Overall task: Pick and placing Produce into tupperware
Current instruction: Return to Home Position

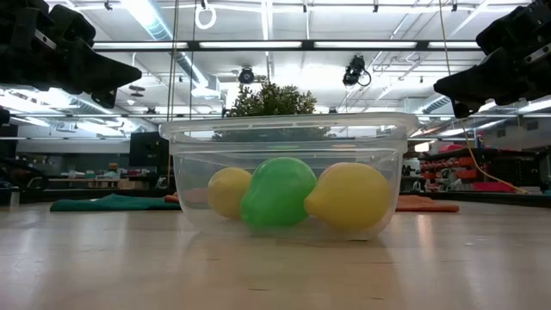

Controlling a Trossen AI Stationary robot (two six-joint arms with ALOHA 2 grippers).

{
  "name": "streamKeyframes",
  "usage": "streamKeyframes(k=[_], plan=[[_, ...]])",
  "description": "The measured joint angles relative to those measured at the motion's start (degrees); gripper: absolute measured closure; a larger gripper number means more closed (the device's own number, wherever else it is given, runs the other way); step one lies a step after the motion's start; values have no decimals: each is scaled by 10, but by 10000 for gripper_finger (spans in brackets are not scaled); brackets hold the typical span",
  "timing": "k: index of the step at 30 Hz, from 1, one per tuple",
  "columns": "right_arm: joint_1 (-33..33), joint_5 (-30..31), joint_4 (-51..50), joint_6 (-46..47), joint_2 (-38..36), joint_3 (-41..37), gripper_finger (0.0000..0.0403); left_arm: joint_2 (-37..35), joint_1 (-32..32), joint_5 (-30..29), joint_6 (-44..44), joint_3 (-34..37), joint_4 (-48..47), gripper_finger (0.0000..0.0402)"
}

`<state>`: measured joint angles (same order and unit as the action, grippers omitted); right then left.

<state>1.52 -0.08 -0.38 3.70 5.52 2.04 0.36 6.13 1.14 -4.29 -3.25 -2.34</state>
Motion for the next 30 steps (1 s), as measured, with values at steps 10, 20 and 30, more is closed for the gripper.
streamKeyframes(k=[10,20,30], plan=[[0,0,0,0,0,0,403,0,0,0,0,0,0,368],[0,0,0,0,0,0,403,0,0,0,0,0,0,374],[0,0,0,0,0,0,403,0,0,0,0,0,0,362]])
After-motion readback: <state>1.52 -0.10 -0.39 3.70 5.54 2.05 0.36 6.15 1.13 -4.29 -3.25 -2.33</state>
